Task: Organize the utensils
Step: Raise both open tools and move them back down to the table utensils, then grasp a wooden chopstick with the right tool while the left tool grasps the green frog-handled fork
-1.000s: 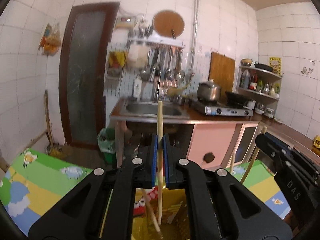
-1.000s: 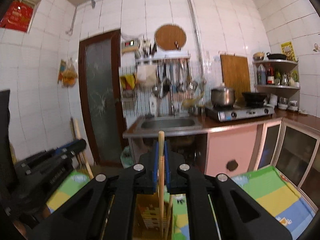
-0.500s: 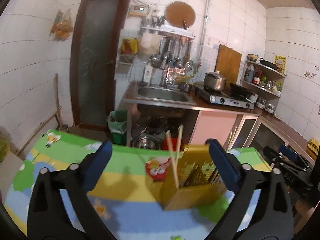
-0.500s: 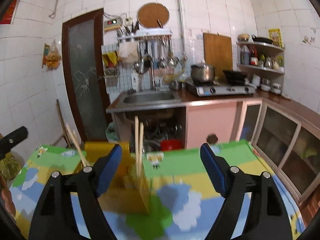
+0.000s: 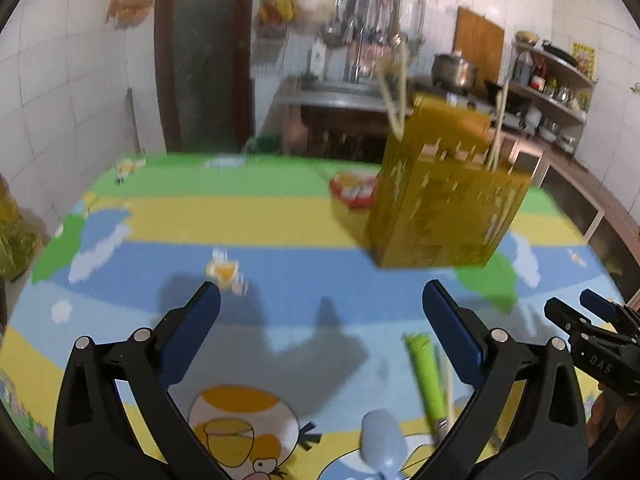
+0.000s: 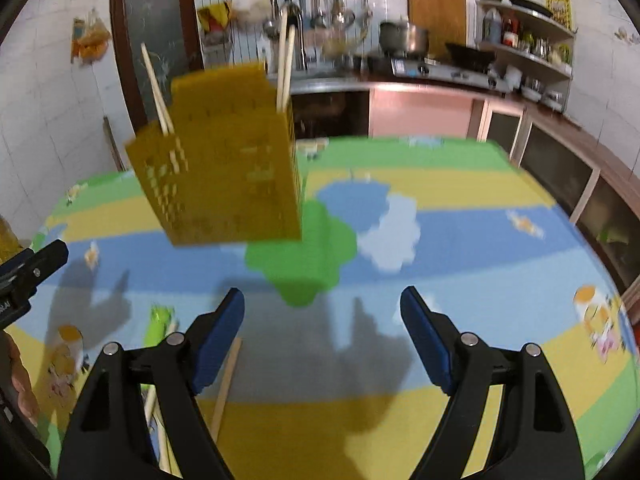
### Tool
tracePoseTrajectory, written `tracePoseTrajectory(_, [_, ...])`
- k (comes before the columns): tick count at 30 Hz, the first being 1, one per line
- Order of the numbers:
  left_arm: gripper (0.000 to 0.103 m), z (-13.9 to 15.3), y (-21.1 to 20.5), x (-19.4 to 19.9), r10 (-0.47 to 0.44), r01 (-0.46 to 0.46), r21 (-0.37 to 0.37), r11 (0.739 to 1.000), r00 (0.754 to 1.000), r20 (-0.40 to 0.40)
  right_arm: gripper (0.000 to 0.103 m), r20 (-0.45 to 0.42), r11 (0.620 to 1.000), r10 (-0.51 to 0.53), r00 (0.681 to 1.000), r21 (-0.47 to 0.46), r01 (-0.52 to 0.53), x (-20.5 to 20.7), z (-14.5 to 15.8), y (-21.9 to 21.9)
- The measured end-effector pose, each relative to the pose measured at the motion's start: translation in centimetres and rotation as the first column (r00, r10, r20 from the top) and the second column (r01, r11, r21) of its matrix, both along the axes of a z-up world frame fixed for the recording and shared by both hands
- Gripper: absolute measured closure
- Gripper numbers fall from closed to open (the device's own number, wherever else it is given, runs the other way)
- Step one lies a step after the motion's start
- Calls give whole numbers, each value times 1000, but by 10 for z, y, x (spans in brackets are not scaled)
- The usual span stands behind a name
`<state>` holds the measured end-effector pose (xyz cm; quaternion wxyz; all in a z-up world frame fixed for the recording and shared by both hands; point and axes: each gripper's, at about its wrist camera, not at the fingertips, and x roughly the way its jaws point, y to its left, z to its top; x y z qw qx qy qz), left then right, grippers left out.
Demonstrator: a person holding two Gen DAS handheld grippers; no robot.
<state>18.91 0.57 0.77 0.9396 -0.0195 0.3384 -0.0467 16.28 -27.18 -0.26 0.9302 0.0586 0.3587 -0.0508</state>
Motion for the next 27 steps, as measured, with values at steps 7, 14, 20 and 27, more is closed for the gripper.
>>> tracePoseTrajectory(7, [5, -29, 12, 9, 25, -26, -10, 1000, 997, -67, 24, -87, 999, 29, 996, -17, -31, 2, -23, 29])
tracePoseTrajectory(14, [5, -42, 22, 18, 59, -61, -18, 998, 993, -105, 30, -177, 999, 27, 984, -15, -30, 4, -46, 48])
tracePoseTrajectory(20, [5, -45, 21, 20, 58, -59, -13, 998, 992, -113, 54, -157, 998, 46, 986, -26, -51, -2, -44, 59])
tracePoseTrajectory(27, [5, -46, 13, 17, 50, -51, 1, 999, 991, -125, 92, -136, 996, 90, 987, 5, -90, -7, -41, 62])
